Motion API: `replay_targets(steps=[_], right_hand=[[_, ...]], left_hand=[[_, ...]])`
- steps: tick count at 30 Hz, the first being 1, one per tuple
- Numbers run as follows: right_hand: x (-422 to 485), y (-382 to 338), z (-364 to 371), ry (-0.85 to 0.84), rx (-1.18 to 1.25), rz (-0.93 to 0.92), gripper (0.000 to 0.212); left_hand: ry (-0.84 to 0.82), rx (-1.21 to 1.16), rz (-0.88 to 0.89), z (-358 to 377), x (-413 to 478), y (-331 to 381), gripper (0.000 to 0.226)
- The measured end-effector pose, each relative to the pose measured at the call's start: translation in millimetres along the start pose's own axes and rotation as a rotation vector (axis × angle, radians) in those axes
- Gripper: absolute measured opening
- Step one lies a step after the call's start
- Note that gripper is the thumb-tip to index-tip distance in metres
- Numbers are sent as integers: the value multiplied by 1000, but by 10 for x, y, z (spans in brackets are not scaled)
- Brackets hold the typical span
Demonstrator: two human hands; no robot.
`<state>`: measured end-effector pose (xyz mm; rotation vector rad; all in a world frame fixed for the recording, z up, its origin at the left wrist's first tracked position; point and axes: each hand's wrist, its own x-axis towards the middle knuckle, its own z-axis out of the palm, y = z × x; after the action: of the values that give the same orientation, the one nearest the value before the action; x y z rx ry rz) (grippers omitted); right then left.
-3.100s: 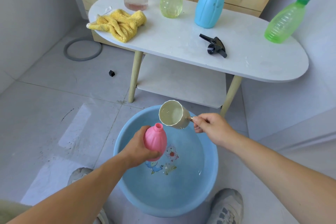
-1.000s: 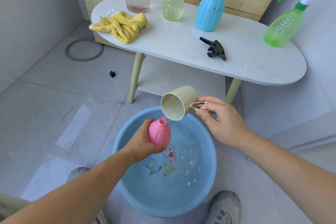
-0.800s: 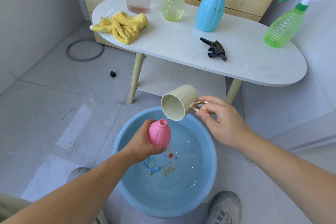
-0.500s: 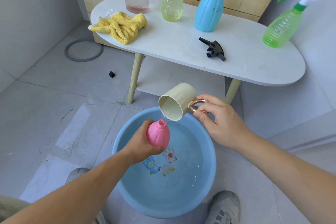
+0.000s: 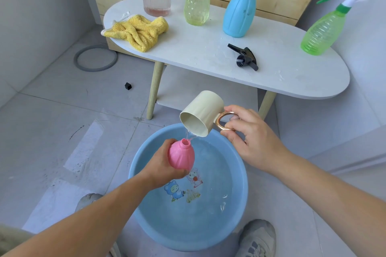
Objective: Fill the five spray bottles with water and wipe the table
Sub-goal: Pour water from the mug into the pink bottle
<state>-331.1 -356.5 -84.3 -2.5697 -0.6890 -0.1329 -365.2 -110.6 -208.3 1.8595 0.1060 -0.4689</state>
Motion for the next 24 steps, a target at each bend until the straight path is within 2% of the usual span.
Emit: replay_targets(steps=[15, 17, 19, 22, 24], right_hand=[[-23, 16, 79, 73, -203, -333, 28], [-42, 33, 158, 59, -211, -324, 29], [-57, 23, 256, 57, -75, -145, 27], [-17, 77, 409, 65, 299, 307, 20], [4, 279, 616, 11, 435, 515, 27]], left_hand=[[-2, 18, -4, 2, 4, -16, 86], [-2, 25, -4, 1, 3, -18, 85], [-5, 15, -10, -1, 3, -23, 84], [-3, 13, -25, -1, -7, -51, 83], [3, 8, -36, -4, -16, -93, 82]])
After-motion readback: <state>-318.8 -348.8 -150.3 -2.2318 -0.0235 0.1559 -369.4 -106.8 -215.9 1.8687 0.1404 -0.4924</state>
